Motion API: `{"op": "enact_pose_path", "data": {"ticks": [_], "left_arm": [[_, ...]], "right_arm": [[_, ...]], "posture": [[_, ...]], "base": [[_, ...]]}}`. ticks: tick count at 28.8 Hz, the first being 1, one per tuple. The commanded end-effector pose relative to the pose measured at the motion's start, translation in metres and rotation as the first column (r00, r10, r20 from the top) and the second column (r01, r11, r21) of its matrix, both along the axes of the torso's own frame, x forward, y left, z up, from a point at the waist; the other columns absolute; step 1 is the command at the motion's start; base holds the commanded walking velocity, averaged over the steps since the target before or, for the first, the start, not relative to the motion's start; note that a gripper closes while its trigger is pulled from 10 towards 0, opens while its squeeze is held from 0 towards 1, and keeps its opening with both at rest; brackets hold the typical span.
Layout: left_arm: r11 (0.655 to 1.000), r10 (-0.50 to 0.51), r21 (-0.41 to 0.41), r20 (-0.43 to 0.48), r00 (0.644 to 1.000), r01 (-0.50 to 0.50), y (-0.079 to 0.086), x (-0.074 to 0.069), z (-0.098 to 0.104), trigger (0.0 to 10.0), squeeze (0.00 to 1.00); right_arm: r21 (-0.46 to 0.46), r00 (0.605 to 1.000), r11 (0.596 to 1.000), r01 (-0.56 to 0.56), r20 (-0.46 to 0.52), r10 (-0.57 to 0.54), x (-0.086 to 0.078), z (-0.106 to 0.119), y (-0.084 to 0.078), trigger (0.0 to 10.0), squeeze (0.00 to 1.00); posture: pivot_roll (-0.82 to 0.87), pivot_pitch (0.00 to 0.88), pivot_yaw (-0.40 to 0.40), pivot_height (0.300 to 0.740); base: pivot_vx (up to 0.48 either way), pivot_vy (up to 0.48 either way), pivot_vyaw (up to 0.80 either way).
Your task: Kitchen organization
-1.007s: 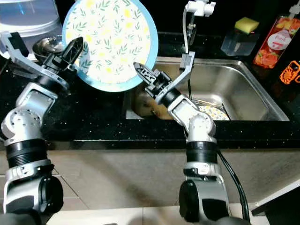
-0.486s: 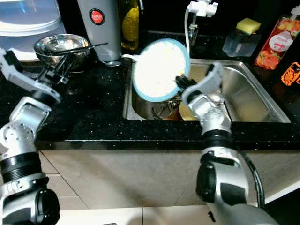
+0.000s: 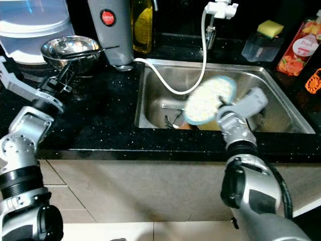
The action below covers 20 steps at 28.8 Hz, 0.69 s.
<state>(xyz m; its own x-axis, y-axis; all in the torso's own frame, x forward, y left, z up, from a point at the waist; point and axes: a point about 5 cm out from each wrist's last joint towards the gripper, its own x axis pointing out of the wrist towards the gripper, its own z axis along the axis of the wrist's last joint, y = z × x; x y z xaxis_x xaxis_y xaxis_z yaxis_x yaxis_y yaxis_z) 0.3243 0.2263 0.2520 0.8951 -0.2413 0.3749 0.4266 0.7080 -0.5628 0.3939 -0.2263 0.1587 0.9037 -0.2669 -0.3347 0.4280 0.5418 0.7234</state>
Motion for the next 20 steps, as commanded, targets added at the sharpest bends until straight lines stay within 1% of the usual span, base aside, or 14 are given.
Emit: {"op": "enact_pose_path", "data": {"ticks": [1, 3, 4, 5, 6, 9, 10, 11, 12, 13, 14, 17, 18, 20], "left_arm": [[1.000, -0.008, 0.029, -0.010, 1.000, 0.009, -0.003, -0.003, 0.001, 10.0, 0.00], [1.000, -0.008, 0.029, -0.010, 1.000, 0.009, -0.003, -0.003, 0.001, 10.0, 0.00], [0.999, -0.008, 0.035, -0.015, 1.000, 0.008, -0.003, -0.003, 0.001, 10.0, 0.00], [0.999, -0.008, 0.035, -0.015, 1.000, 0.008, -0.003, -0.003, 0.001, 10.0, 0.00], [0.999, -0.007, 0.039, -0.019, 1.000, 0.008, -0.002, -0.004, 0.000, 10.0, 0.00], [0.999, -0.004, 0.044, -0.024, 1.000, 0.005, -0.002, -0.004, 0.001, 10.0, 0.00], [0.999, -0.003, 0.046, -0.024, 1.000, 0.004, -0.002, -0.005, 0.001, 10.0, 0.00], [0.999, -0.002, 0.047, -0.025, 1.000, 0.003, -0.001, -0.005, 0.002, 10.0, 0.00], [0.999, 0.000, 0.048, -0.026, 1.000, 0.001, -0.001, -0.006, 0.002, 10.0, 0.00], [0.999, 0.003, 0.048, -0.027, 1.000, -0.002, -0.001, -0.007, 0.001, 10.0, 0.00], [0.999, 0.003, 0.048, -0.027, 1.000, -0.002, -0.001, -0.007, 0.001, 10.0, 0.00], [0.999, 0.007, 0.046, -0.030, 1.000, -0.006, -0.001, -0.007, 0.000, 10.0, 0.00], [0.999, 0.007, 0.044, -0.030, 1.000, -0.006, -0.001, -0.007, 0.000, 10.0, 0.00], [0.999, 0.007, 0.044, -0.030, 1.000, -0.006, -0.001, -0.007, 0.000, 10.0, 0.00]], "right_arm": [[0.056, 0.997, 0.996, 0.063, -0.040, -0.060, -0.003, -0.007, -0.004, 0.0, 0.00], [0.056, 0.997, 0.996, 0.063, -0.040, -0.060, -0.003, -0.007, -0.004, 0.0, 0.00], [0.073, 0.996, 0.994, 0.080, -0.045, -0.077, -0.002, -0.006, -0.005, 0.5, 0.00], [0.073, 0.996, 0.994, 0.080, -0.045, -0.077, -0.002, -0.006, -0.005, 0.5, 0.00], [0.081, 0.995, 0.993, 0.085, -0.052, -0.081, -0.001, -0.005, -0.003, 9.8, 0.00], [0.048, 0.994, 0.996, 0.072, -0.081, -0.068, 0.002, -0.003, 0.003, 10.0, 0.00], [0.018, 0.993, 0.998, 0.066, -0.095, -0.064, 0.002, -0.003, 0.005, 10.0, 0.09], [-0.048, 0.993, 0.997, 0.058, -0.104, -0.062, 0.004, 0.000, 0.007, 10.0, 0.80], [-0.118, 0.994, 0.992, 0.046, -0.096, -0.058, 0.006, 0.005, 0.008, 10.0, 1.00], [-0.184, 0.997, 0.982, 0.043, -0.055, -0.054, 0.009, 0.015, 0.009, 10.0, 1.00], [-0.184, 0.997, 0.982, 0.043, -0.055, -0.054, 0.009, 0.015, 0.009, 10.0, 1.00], [-0.279, 0.996, 0.957, 0.081, 0.064, -0.066, 0.014, 0.039, 0.006, 10.0, 1.00], [-0.331, 0.985, 0.936, 0.122, 0.153, -0.074, 0.016, 0.057, 0.002, 10.0, 0.00], [-0.331, 0.985, 0.936, 0.122, 0.153, -0.074, 0.016, 0.057, 0.002, 10.0, 0.00]], "posture": [[0.27, 0.001, -0.064, 0.740], [0.27, 0.001, -0.064, 0.740], [0.27, 0.001, -0.064, 0.740], [0.27, 0.001, -0.064, 0.740], [0.28, 0.002, -0.063, 0.740], [0.30, 0.006, -0.065, 0.740], [0.30, 0.006, -0.065, 0.740], [0.30, 0.006, -0.065, 0.740], [0.30, 0.006, -0.065, 0.740], [0.30, 0.005, -0.073, 0.740], [0.30, 0.005, -0.073, 0.740], [0.30, 0.005, -0.076, 0.740], [0.30, 0.005, -0.076, 0.740], [0.30, 0.005, -0.076, 0.740]], "base": [[0.000, 0.000, 0.00], [0.000, 0.000, 0.00], [0.000, 0.000, 0.00], [0.000, 0.000, 0.00], [0.000, 0.000, 0.00], [0.000, 0.000, 0.00], [0.000, 0.000, 0.00], [0.000, 0.000, 0.00], [0.000, 0.000, 0.00], [0.000, 0.000, 0.00], [0.000, 0.000, 0.00], [0.000, 0.000, 0.00], [0.000, 0.000, 0.00], [0.000, 0.000, 0.00]]}}
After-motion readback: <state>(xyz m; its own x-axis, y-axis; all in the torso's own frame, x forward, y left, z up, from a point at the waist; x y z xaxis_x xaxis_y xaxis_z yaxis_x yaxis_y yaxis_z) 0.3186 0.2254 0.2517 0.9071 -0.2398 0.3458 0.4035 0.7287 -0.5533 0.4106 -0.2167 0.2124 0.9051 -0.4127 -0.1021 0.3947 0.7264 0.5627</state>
